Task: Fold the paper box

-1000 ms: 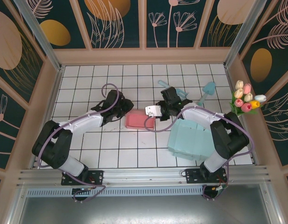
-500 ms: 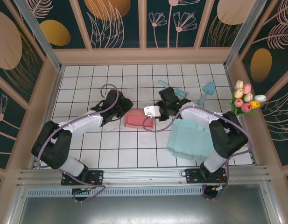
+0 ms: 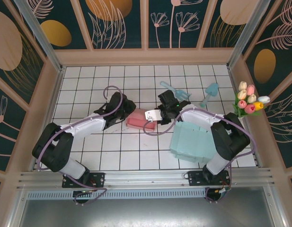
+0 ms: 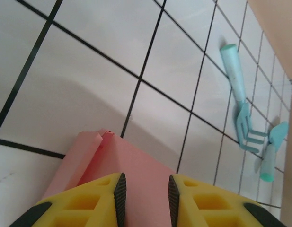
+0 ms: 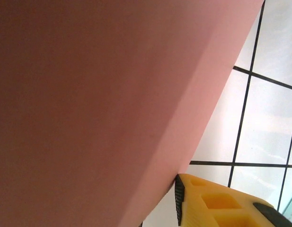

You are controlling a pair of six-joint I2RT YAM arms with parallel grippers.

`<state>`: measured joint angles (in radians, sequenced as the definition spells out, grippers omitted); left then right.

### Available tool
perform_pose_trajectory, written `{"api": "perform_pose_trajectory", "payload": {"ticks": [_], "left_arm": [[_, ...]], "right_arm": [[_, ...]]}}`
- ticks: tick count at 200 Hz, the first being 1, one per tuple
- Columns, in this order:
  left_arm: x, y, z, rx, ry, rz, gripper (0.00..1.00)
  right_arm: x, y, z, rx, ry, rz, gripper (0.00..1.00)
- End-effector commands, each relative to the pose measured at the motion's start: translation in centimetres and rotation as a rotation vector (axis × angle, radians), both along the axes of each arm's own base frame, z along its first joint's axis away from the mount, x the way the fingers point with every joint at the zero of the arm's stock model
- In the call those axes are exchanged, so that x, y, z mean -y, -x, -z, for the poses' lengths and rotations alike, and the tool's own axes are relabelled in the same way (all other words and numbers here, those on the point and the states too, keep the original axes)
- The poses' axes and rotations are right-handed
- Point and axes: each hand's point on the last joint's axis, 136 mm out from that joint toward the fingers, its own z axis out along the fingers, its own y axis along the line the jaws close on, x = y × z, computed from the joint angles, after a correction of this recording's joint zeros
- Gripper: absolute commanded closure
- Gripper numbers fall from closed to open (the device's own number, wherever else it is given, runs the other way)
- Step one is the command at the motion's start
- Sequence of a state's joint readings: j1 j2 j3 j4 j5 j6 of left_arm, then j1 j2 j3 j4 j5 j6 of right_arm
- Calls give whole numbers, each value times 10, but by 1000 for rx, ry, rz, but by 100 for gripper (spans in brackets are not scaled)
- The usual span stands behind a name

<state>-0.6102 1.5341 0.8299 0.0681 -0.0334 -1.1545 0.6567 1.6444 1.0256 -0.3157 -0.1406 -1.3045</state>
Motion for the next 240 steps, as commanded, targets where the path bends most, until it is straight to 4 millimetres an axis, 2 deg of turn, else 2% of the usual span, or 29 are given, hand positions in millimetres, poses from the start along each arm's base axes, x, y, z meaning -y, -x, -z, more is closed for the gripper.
{"api": "perform_pose_trajectory", "payload": {"ticks": [1,25,45,82,158,205,220,240], "left_arm": [[33,17,-3,15,59,122,68],[29,18,3,13,38,114,68],[26,18,4,19,30,104,68],[25,19,6,21,27,101,68],[17,20,14,24,1,80,68],[16,23,20,10,21,68,69],[16,24,21,6,25,67,69],[15,25,22,7,26,63,69]], "right_arm": [[-27,2,-15,39,-33,-61,61],[-20,2,-15,49,13,-53,58],[-13,2,-17,66,45,-46,51],[6,5,-20,80,105,-24,46],[39,13,-58,97,65,52,37],[69,18,-72,72,61,144,36],[70,16,-86,88,9,182,36],[51,10,-123,90,-205,280,35]]}}
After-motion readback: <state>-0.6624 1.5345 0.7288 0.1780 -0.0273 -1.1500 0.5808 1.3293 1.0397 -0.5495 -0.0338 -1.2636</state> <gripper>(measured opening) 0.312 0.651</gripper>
